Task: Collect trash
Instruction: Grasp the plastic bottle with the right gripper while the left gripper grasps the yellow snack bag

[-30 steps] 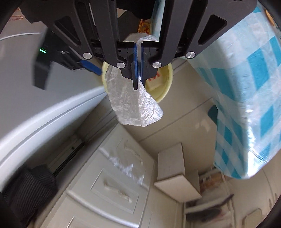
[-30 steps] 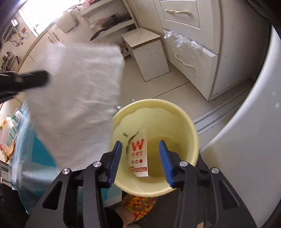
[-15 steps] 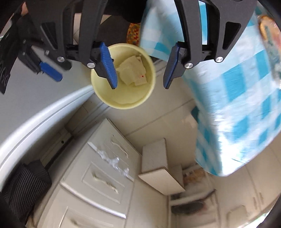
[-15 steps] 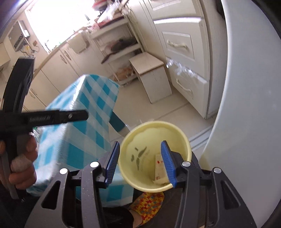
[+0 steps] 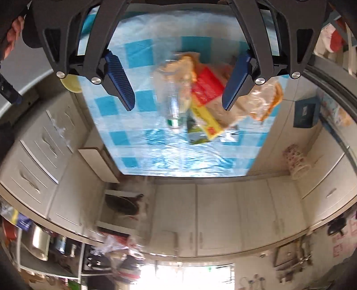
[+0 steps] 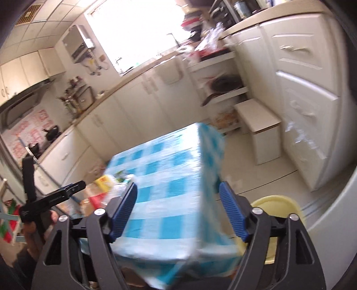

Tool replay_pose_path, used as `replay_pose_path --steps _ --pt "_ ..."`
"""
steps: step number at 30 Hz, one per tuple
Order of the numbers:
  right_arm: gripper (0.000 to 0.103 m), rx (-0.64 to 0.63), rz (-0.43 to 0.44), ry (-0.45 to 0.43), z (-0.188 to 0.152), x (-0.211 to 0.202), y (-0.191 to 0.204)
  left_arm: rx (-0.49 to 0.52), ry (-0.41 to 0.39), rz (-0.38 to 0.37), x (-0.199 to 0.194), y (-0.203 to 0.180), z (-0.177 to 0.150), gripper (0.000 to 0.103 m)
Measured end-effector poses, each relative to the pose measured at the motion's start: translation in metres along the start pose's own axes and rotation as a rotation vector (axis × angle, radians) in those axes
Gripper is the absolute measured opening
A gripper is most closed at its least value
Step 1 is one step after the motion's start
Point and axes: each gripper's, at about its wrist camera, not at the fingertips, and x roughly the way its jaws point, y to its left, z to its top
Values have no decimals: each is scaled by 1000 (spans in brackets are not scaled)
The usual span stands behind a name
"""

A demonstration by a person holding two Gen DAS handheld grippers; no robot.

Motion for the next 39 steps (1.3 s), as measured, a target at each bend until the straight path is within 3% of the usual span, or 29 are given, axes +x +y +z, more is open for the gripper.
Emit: replay_pose_path --steps 3,7,17,26,28,30,32,33,36,39 --pt "83 4 55 83 -7 40 40 -47 16 32 9 47 9 77" --pt "84 8 89 163 -17 93 81 -21 53 30 32 71 14 78" --pt "86 40 16 246 -33 172 134 -25 130 -7 89 84 20 79" --pt "86 61 -56 284 -43 208 136 -35 205 -25 121 82 22 77" --pt "86 72 -50 296 -45 213 134 -36 219 -29 124 81 21 68" --pt "85 76 -36 300 -46 217 133 -27 228 -32 126 80 20 47" --pt "62 79 -13 313 -47 219 131 -12 233 -28 126 78 18 31" --pt "60 85 -4 321 -47 219 129 -9 231 -28 125 77 18 23" --pt "57 86 15 308 -45 214 125 -5 212 -51 118 77 19 10" --pt "55 93 44 281 -41 203 120 -26 167 -94 106 81 23 7"
